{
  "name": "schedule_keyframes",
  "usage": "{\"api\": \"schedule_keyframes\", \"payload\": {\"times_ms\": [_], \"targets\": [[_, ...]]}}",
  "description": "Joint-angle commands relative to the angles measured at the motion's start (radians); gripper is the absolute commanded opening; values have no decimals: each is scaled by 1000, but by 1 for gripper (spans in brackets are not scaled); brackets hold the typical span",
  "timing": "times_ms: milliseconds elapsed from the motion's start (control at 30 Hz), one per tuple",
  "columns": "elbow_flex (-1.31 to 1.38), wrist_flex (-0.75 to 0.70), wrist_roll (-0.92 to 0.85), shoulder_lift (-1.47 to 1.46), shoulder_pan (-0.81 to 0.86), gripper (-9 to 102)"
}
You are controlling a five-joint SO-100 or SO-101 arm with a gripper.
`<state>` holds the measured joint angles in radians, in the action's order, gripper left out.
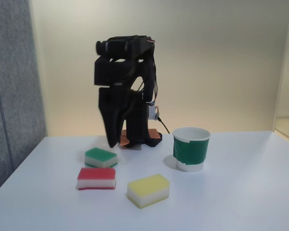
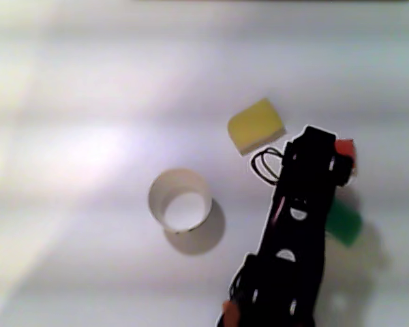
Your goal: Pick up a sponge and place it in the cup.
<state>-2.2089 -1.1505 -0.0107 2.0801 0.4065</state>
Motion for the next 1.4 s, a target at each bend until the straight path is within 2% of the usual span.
{"api": "schedule_keyframes", "payload": {"times_ms": [0, 400, 767, 1100, 1367], "targets": [[98, -5, -8, -91, 2, 0], [285, -35, -414, -339, 37, 0], [391, -41, -597, -469, 44, 0], [434, 6, -604, -486, 54, 34], [491, 5, -609, -575, 35, 34]]}}
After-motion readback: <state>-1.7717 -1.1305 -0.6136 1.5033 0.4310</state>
